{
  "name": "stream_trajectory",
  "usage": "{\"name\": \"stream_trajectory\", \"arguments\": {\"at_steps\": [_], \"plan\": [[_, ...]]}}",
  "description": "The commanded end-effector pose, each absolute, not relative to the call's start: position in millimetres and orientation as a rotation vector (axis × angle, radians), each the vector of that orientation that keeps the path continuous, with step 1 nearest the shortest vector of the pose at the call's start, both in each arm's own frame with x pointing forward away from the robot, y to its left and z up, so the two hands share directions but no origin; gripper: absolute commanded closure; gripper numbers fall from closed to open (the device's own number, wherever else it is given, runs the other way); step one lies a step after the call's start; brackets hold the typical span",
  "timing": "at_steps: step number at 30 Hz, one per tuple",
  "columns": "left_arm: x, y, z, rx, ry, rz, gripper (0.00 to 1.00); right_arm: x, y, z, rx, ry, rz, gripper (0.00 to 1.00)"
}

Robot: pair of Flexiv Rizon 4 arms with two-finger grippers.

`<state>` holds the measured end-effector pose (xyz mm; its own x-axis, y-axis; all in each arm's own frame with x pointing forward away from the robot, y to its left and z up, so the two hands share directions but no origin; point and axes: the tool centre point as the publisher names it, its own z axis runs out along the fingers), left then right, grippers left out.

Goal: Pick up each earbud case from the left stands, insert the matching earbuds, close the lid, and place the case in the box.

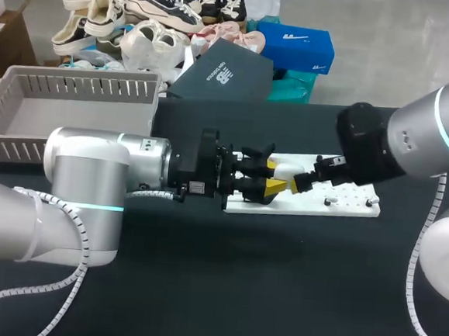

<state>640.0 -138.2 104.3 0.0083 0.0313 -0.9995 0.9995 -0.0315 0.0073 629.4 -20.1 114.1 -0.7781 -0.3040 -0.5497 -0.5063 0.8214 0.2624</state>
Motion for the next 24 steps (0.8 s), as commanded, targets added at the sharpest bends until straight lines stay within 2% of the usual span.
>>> {"name": "stream_trajectory", "arguments": {"at_steps": [1, 24], "plan": [[638, -139, 104, 1.255, 1.213, -1.205, 1.0, 633, -16, 111, -0.58, 2.508, 0.524, 0.0], [638, -139, 104, 1.255, 1.213, -1.205, 1.0, 644, -19, 114, -0.544, 2.515, 0.527, 0.0]]}}
